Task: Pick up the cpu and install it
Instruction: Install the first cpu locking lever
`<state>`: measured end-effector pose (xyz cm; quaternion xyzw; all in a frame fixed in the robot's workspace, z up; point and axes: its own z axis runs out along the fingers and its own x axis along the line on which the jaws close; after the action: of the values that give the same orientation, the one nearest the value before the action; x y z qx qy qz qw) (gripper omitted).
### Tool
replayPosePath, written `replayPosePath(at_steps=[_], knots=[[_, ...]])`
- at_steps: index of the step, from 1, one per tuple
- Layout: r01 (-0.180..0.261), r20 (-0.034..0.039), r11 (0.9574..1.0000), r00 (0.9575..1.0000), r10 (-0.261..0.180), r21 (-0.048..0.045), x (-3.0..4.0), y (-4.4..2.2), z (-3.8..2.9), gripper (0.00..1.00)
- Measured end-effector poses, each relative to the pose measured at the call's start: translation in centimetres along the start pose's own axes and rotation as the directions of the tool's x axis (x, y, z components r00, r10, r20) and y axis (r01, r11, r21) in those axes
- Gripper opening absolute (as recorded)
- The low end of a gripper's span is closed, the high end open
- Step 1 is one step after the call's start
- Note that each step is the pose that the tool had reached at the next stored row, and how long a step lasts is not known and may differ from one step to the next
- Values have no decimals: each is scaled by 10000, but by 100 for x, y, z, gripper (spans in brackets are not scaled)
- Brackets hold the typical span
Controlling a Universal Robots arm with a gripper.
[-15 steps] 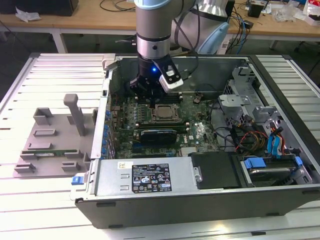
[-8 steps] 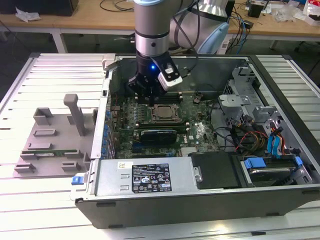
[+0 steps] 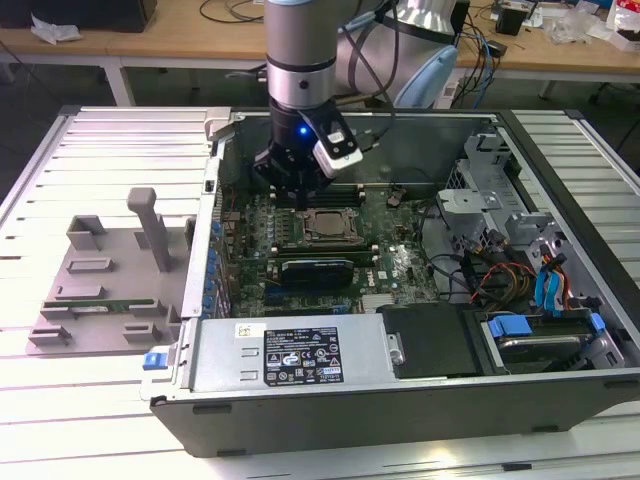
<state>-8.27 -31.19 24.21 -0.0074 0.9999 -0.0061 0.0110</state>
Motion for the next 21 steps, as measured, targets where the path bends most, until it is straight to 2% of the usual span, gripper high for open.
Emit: replayPosePath(at_steps=[17, 21], knots=[[-1, 50, 10000, 10000, 1, 1, 89, 1, -24, 11], [-1, 58, 10000, 10000, 1, -5, 143, 11, -35, 11]])
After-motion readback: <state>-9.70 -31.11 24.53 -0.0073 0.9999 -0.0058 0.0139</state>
